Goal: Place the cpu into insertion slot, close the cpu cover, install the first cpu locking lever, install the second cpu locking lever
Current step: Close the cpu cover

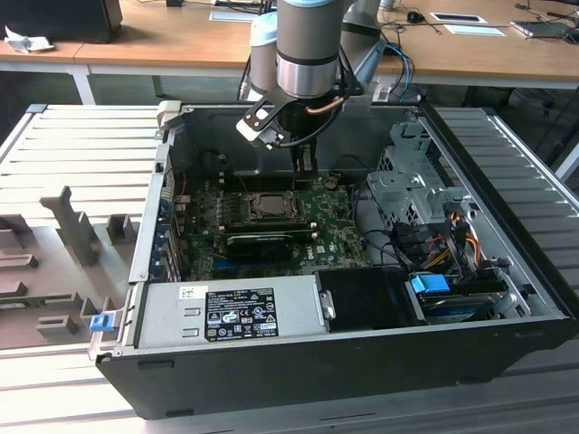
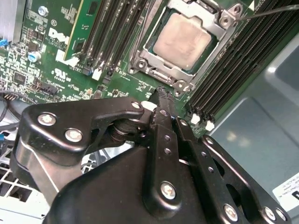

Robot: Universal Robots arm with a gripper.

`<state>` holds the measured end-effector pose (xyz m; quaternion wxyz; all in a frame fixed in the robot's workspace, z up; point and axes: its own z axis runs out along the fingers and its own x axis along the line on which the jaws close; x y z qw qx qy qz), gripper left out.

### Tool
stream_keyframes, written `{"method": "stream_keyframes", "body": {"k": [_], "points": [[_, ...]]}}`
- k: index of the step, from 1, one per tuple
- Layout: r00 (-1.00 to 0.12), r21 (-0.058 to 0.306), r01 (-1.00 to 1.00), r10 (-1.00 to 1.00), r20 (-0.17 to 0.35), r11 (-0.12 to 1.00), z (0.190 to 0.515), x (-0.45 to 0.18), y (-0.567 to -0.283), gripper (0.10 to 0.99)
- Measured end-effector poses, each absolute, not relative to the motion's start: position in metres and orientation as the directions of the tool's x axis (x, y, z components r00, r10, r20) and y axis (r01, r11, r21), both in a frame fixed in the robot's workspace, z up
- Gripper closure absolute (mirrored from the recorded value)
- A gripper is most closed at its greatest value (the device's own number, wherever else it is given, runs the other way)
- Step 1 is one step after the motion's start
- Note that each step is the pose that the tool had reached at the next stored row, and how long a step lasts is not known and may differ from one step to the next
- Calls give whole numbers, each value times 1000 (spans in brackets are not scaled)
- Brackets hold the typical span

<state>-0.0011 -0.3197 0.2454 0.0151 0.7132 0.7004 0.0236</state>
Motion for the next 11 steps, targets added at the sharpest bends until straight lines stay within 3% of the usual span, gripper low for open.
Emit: {"method": "stream_keyframes", "body": {"k": [11], "points": [[9,53,999,1000,12,-10,233,-29,-320,980]]}}
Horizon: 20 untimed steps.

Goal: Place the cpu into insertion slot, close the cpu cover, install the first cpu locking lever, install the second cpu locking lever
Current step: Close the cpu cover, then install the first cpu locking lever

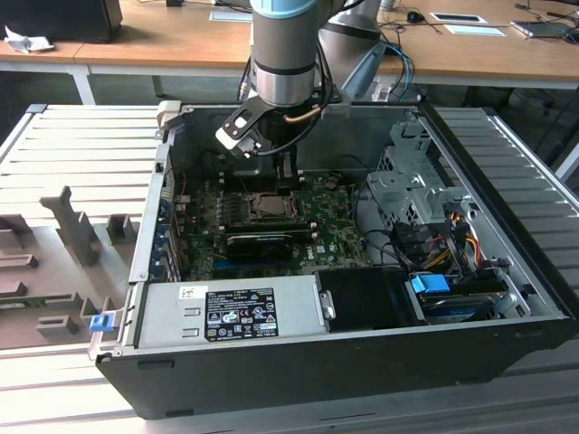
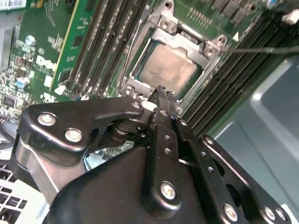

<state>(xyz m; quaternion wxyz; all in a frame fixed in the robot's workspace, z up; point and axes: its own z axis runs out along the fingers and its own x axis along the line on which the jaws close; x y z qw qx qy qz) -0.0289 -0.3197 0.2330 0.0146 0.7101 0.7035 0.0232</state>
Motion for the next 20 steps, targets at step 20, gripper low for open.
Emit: {"method": "stream_keyframes", "body": {"k": [20], "points": [[9,53,999,1000,13,-10,243,-37,-320,980]]}}
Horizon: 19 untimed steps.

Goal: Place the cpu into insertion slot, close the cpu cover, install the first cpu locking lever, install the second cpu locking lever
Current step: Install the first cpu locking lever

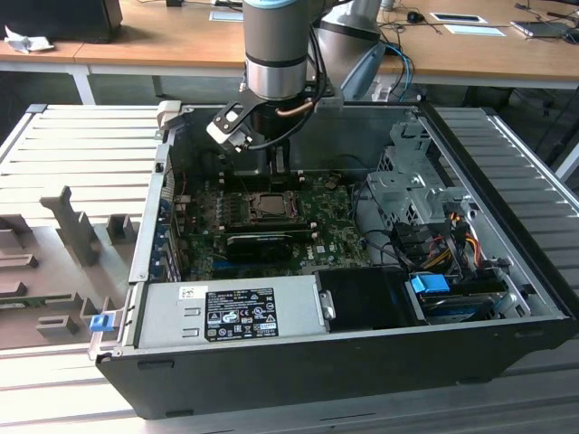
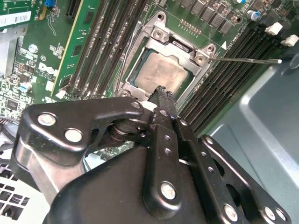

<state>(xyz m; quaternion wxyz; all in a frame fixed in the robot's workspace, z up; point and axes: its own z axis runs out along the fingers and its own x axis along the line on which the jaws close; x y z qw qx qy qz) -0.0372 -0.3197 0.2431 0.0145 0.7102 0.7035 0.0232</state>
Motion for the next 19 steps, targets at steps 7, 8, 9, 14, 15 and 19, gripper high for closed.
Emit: {"method": "stream_keyframes", "body": {"k": [7,8,9,14,15,19], "points": [[9,53,999,1000,13,-10,254,-37,-320,980],[9,53,999,1000,13,-10,254,-37,-320,980],[9,53,999,1000,12,-10,255,-37,-320,980],[9,53,999,1000,13,-10,260,-37,-320,980],[9,53,999,1000,12,-10,262,-37,-320,980],[9,53,999,1000,13,-10,269,-37,-320,980]]}}
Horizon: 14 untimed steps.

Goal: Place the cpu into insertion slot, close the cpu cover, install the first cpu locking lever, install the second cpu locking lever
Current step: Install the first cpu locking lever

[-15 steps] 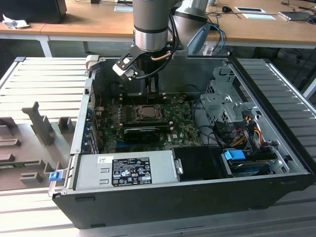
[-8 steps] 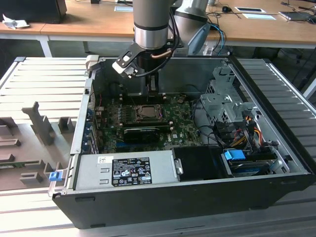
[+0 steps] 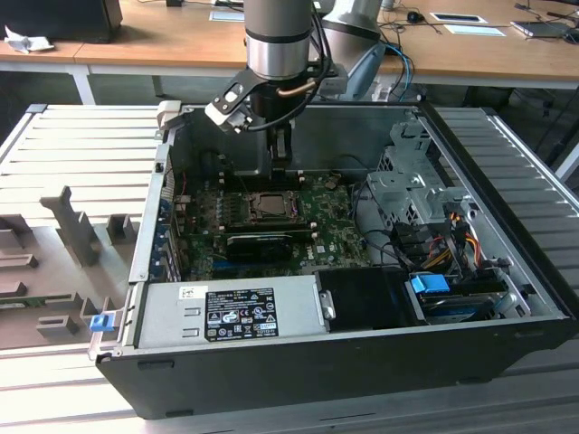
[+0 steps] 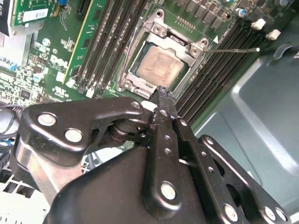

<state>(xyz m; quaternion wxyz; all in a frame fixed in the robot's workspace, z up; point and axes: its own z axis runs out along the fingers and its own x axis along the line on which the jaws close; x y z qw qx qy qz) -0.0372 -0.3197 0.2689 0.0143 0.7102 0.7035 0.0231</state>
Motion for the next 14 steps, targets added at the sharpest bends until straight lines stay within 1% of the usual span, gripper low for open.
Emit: {"method": "stream_keyframes", "body": {"k": [2,5,14], "points": [[-11,52,999,1000,12,10,269,-37,-320,980],[-89,50,995,996,10,89,268,-37,-320,980],[-180,44,983,984,11,179,267,-37,-320,980]]}}
